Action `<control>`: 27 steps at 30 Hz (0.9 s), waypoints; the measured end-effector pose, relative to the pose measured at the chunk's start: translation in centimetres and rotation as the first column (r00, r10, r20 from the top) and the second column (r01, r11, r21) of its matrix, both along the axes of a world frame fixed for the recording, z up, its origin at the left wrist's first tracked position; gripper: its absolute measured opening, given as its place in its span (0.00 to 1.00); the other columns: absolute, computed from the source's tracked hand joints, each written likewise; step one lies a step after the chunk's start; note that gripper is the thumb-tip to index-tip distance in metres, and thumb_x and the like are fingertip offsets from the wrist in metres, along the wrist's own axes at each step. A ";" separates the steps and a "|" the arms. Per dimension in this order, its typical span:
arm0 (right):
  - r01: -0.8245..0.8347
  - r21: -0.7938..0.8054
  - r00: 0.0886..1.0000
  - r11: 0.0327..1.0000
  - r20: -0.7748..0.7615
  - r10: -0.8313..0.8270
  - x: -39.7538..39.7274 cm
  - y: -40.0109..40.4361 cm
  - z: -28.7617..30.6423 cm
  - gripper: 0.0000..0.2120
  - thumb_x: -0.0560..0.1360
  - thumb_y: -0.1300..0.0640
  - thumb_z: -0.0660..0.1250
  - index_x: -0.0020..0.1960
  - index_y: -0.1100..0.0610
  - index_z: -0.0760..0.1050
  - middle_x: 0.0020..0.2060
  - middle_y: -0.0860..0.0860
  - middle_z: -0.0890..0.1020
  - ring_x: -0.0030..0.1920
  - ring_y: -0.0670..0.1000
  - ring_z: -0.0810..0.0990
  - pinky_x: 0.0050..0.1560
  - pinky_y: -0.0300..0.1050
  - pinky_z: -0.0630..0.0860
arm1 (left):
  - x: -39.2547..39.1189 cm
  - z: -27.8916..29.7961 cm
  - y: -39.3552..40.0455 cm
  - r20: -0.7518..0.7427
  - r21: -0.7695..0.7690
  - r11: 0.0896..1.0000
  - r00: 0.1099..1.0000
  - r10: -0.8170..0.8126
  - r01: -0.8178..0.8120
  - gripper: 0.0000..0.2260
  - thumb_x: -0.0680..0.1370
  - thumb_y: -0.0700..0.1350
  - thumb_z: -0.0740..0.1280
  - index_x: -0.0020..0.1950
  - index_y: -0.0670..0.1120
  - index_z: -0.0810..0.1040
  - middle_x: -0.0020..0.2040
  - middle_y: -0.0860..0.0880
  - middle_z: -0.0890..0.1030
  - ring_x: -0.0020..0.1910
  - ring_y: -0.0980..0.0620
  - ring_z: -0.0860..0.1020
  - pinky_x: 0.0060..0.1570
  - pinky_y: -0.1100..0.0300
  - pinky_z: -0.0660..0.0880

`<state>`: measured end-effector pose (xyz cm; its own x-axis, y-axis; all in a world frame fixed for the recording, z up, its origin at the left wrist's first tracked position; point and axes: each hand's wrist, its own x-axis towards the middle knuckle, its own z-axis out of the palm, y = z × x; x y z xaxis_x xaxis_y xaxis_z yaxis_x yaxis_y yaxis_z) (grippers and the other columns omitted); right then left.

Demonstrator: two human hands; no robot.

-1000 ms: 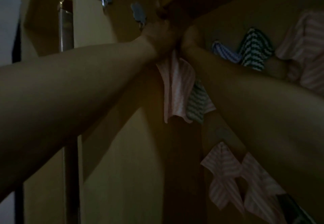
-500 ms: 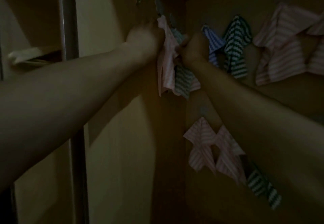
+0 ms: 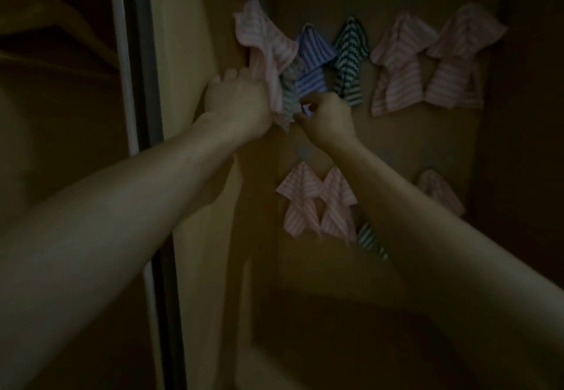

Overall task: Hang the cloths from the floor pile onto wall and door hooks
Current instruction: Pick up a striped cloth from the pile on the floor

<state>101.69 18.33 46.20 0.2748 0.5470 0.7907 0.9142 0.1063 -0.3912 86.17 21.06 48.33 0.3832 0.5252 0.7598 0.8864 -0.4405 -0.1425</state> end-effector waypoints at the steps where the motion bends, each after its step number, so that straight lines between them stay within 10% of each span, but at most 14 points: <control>1: 0.015 -0.019 1.000 1.000 -0.001 -0.015 -0.1 -1.1 -1.3 0.21 0.77 0.50 0.68 0.67 0.56 0.74 0.62 0.54 0.79 0.61 0.54 0.77 0.53 0.41 0.72 | -0.3 -0.8 -0.3 0.013 -0.025 0.999 0.999 -0.032 0.032 0.20 0.80 0.52 0.60 0.69 0.45 0.69 0.66 0.39 0.70 0.65 0.40 0.67 0.62 0.48 0.63; 18: 0.326 -0.370 0.931 0.870 -0.036 -0.364 -5.8 -19.8 -18.7 0.27 0.76 0.50 0.68 0.72 0.52 0.67 0.64 0.53 0.77 0.61 0.53 0.77 0.58 0.47 0.76 | -3.7 -18.6 -7.3 0.060 -0.375 0.878 0.953 -0.296 0.296 0.22 0.80 0.56 0.56 0.73 0.52 0.66 0.73 0.44 0.66 0.73 0.41 0.60 0.70 0.39 0.56; 27: 0.422 -0.456 0.842 0.783 -0.123 -0.526 -6.9 -31.6 -25.6 0.27 0.76 0.48 0.67 0.73 0.49 0.65 0.68 0.52 0.72 0.67 0.53 0.72 0.64 0.49 0.74 | 0.3 -28.2 -19.4 0.208 -0.571 0.631 0.836 -0.508 0.526 0.25 0.81 0.58 0.57 0.77 0.57 0.58 0.78 0.47 0.58 0.78 0.44 0.51 0.74 0.40 0.45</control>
